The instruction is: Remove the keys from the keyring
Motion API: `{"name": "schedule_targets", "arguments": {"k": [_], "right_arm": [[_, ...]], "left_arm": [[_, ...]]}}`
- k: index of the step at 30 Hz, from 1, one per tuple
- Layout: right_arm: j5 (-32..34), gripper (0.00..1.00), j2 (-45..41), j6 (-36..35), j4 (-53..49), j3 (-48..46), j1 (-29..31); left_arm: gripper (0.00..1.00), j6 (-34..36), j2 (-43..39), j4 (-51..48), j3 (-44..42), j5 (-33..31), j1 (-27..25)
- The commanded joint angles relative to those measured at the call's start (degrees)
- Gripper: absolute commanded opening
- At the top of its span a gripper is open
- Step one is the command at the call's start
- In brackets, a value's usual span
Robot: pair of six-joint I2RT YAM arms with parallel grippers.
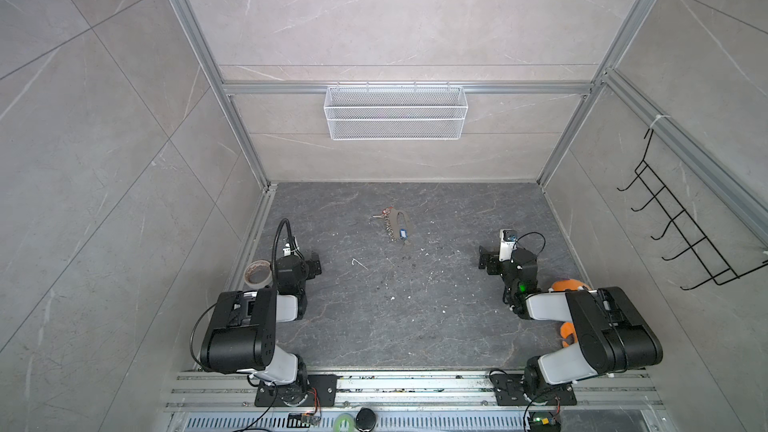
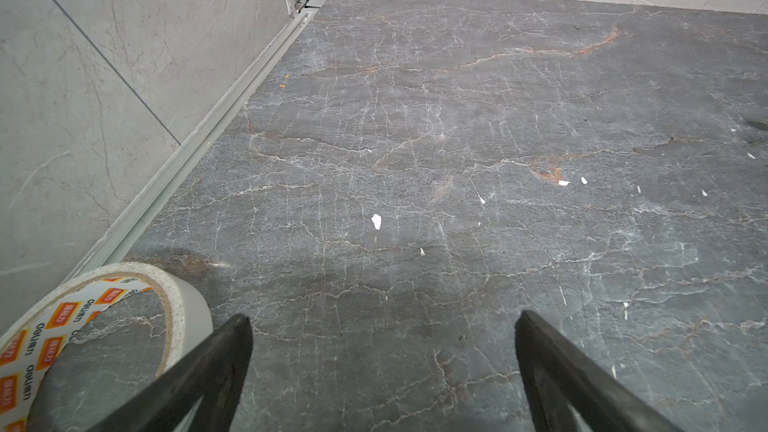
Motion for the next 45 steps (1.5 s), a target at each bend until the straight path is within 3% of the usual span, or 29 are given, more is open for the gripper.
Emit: {"name": "schedule_targets", "arguments": {"k": [1, 18, 22, 29, 33, 35, 36, 37, 38, 39, 41, 43, 45], "right_arm": [[-0.34, 0.99, 0.27, -0.86, 0.26, 0.79, 0.26], [-0.09, 0.99, 0.17, -0.95, 0.81, 0.64, 0.21], [1.87, 0.99, -3.75, -0.55, -8.63, 3.77, 0.54], [8.53, 0.99, -12.14, 0.4, -22.9, 9.72, 3.55], [9.51, 0.99, -15.13, 3.99, -23.15, 11.49, 4.9], [9.92, 0.99, -15.33, 10.24, -22.52, 12.45, 4.92], [12.66, 0.99, -15.0, 17.46, -23.75, 13.4, 4.86], [17.53, 0.99, -14.93, 29.36, -32.39, 16.43, 4.77], [21.52, 1.0, -14.47, 41.65, -47.74, 20.73, 4.55], [19.52, 1.0, -13.29, 42.65, -52.75, 23.33, 3.86], [9.8, 1.0, -9.69, 36.27, -49.9, 24.96, 3.37], [5.52, 0.99, -8.53, 37.07, -45.63, 23.36, 3.39], [2.71, 1.0, -8.85, 37.43, -41.53, 21.49, 3.48]], "left_arm": [[1.0, -0.55, -0.96, 1.61, 1.41, 0.81, 0.09], [1.0, -0.58, -2.17, -0.17, 2.08, 0.06, 0.06], [1.0, 0.03, -7.49, -15.87, 8.54, 1.99, 0.01], [1.0, -3.27, -16.9, -20.43, 9.26, 3.47, -0.35], [1.0, -8.29, -20.51, -15.89, 9.69, 9.68, -0.31], [1.0, -12.35, -20.53, -15.3, 11.48, 12.31, -0.27], [1.0, -15.02, -20.21, -15.44, 12.59, 13.47, -0.23], [1.0, -19.02, -19.82, -16.69, 14.2, 14.95, -0.23], [1.0, -23.33, -19.38, -19.42, 16.09, 15.86, -0.22], [1.0, -27.16, -18.87, -21.17, 17.51, 16.4, -0.23], [1.0, -36.93, -17.68, -30.5, 21.58, 14.66, -0.14], [1.0, -42.54, -16.36, -36.03, 24.16, 14.28, 0.01], [1.0, -46.31, -14.82, -35.5, 24.4, 16.41, 0.23]]}}
